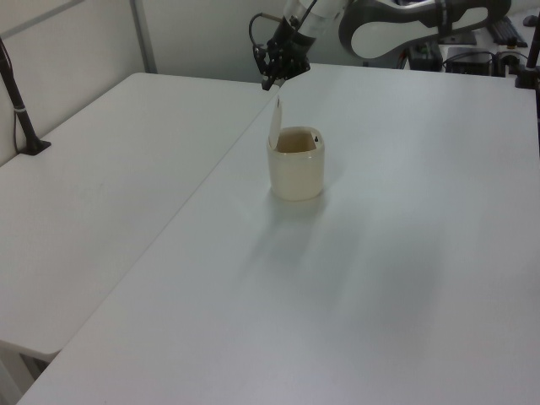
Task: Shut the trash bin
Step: 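Push the lid down with the gripper fingertips onto the bin rim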
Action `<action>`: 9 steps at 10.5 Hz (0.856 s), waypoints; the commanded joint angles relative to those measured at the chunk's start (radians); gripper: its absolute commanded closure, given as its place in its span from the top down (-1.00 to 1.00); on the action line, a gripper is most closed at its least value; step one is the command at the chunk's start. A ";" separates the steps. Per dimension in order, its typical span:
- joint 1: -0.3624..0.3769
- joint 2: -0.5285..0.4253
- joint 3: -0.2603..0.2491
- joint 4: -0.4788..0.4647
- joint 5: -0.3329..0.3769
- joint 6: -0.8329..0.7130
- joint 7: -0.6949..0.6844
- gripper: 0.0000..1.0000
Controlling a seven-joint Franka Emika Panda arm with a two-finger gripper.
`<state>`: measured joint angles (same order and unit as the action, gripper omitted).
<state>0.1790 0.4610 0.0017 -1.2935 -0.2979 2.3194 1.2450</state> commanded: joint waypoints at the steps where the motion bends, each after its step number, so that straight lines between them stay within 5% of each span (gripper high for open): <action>1: -0.001 -0.013 -0.016 -0.059 -0.033 0.015 0.008 -1.00; 9: -0.004 -0.063 -0.016 -0.157 -0.032 0.005 -0.065 -1.00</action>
<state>0.1699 0.4624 -0.0048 -1.3616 -0.3174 2.3194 1.2183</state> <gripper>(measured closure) 0.991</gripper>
